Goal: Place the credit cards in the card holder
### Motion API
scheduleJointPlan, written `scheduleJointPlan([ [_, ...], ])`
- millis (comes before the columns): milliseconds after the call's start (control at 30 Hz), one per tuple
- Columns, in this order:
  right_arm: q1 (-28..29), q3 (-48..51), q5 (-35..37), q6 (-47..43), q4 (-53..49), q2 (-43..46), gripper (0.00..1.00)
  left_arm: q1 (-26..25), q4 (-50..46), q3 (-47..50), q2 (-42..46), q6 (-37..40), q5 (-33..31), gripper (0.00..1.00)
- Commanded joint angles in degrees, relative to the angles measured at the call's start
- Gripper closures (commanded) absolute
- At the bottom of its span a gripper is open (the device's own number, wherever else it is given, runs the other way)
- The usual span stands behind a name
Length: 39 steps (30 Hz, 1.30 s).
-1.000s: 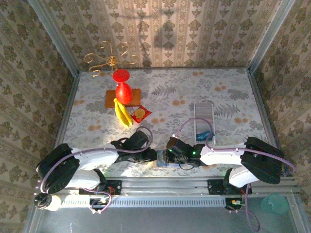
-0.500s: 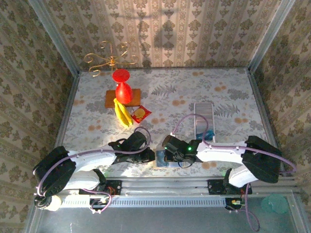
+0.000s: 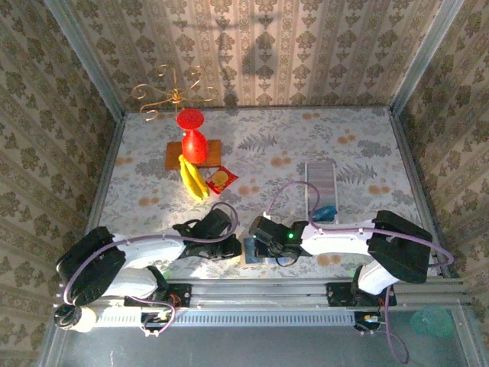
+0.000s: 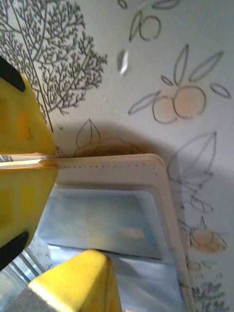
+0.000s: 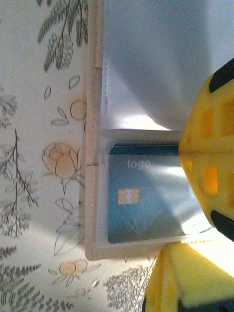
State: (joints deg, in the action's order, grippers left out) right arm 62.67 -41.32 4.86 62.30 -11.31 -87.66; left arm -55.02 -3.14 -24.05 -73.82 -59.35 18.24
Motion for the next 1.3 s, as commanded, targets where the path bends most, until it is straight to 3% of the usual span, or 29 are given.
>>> scheduleJointPlan([
  [0, 0.76, 1.99, -0.09, 1.77, 6.16, 0.89, 1.0, 0.08, -0.03, 1.1, -0.49, -1.24, -0.44, 0.87],
  [133, 0.74, 3.04, 2.22, 1.9, 5.16, 4.95, 1.0, -0.51, -0.2, 1.79, 0.2, -2.11, -1.09, 0.88],
  [333, 0.73, 2.56, 7.3, 3.24, -8.71, 11.47, 1.0, -1.19, -1.9, 2.67, 3.08, -2.7, -2.92, 0.88],
  [400, 0.69, 2.87, 8.49, 4.96, -13.06, 13.38, 0.89, -1.41, -2.86, 2.53, 4.09, -2.61, -3.61, 0.88],
  [500, 0.71, 3.37, 8.62, 6.93, -17.26, 15.11, 0.81, -1.75, -3.97, 1.87, 4.99, -2.06, -4.18, 0.84],
  [700, 0.78, 4.86, 5.47, 6.93, -12.1, 13.92, 0.66, -2.0, -4.95, 0.94, 5.0, -1.31, -4.62, 0.77],
  [833, 0.78, 4.31, 4.37, 6.61, -8.43, 11.76, 0.64, -2.05, -4.7, 1.35, 5.09, -1.64, -4.75, 0.75],
  [1267, 0.96, 3.1, 3.02, 8.06, -12.01, 8.3, 0.55, -2.94, -2.54, 1.25, 1.86, -1.19, -3.67, 0.79],
])
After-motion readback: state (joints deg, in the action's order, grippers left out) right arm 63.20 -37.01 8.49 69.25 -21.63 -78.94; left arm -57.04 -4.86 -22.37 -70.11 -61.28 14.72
